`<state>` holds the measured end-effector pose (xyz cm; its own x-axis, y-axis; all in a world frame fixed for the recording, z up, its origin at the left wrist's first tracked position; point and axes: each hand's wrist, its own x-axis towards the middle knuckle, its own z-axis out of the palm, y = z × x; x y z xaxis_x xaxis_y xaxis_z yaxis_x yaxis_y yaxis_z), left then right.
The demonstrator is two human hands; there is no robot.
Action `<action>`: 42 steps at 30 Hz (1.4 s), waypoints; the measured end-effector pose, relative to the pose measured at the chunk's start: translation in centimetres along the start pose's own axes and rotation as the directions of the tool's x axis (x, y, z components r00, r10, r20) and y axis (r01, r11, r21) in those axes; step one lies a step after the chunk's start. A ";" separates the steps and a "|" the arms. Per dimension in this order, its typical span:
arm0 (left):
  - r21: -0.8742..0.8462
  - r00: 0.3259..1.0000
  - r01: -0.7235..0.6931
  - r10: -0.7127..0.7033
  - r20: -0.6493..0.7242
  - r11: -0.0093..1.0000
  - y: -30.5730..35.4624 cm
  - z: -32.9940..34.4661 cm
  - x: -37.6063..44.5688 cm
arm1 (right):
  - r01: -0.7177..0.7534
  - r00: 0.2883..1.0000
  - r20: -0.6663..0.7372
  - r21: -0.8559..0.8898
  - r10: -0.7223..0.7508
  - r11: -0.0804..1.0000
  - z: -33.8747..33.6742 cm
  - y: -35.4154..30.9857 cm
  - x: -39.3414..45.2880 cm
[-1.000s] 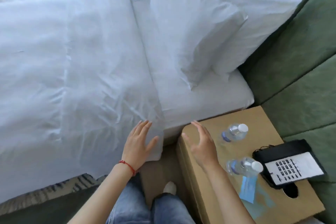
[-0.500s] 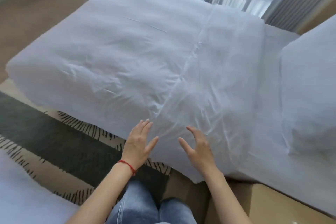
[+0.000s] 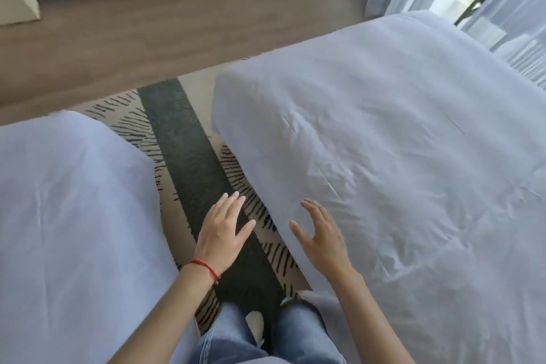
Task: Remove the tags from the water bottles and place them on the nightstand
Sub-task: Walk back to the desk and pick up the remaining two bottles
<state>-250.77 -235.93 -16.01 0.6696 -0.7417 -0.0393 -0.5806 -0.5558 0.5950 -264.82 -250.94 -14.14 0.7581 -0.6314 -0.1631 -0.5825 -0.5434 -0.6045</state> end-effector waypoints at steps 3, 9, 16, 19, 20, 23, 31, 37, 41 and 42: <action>-0.004 0.993 0.102 -0.102 -0.051 0.995 -2.9 -2.1 2.3 | 0.092 0.992 0.090 -0.030 -0.089 0.995 1.5 -3.0 4.9; 0.030 0.964 0.225 -0.218 -0.155 0.974 -8.4 -6.4 9.6 | 0.231 0.957 0.191 -0.056 -0.217 0.971 4.2 -8.0 16.5; 0.037 0.914 0.353 -0.336 -0.228 0.935 -13.8 -13.4 21.0 | 0.345 0.908 0.258 -0.019 -0.329 0.938 5.2 -15.9 31.6; 0.029 0.898 0.377 -0.358 -0.255 0.926 -16.1 -16.5 25.2 | 0.380 0.894 0.260 -0.010 -0.365 0.925 5.5 -19.3 37.0; 0.026 0.891 0.390 -0.370 -0.264 0.921 -16.8 -17.4 26.5 | 0.387 0.889 0.269 -0.004 -0.372 0.922 5.8 -20.3 38.6; 0.022 0.876 0.414 -0.391 -0.283 0.910 -19.4 -19.8 30.5 | 0.413 0.874 0.286 -0.005 -0.394 0.911 7.1 -23.5 43.3; 0.049 0.887 0.388 -0.359 -0.290 0.920 -29.1 -27.3 43.6 | 0.458 0.860 0.262 -0.021 -0.438 0.888 12.7 -32.5 58.1; 0.109 0.899 0.374 -0.331 -0.285 0.921 -36.4 -34.6 52.4 | 0.467 0.863 0.253 -0.067 -0.438 0.882 15.7 -40.7 68.5; 0.185 0.903 0.397 -0.347 -0.254 0.899 -40.5 -38.1 57.5 | 0.512 0.845 0.260 -0.134 -0.468 0.849 16.9 -44.8 74.5; 0.195 0.902 0.402 -0.350 -0.252 0.895 -41.4 -38.7 58.7 | 0.517 0.841 0.265 -0.141 -0.471 0.844 17.2 -45.5 75.9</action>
<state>-169.51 -241.98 -11.89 0.9242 -0.3796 -0.0418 -0.3405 -0.8685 0.3604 -175.68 -264.62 -12.42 0.9899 -0.1288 -0.0596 -0.1415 -0.8634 -0.4843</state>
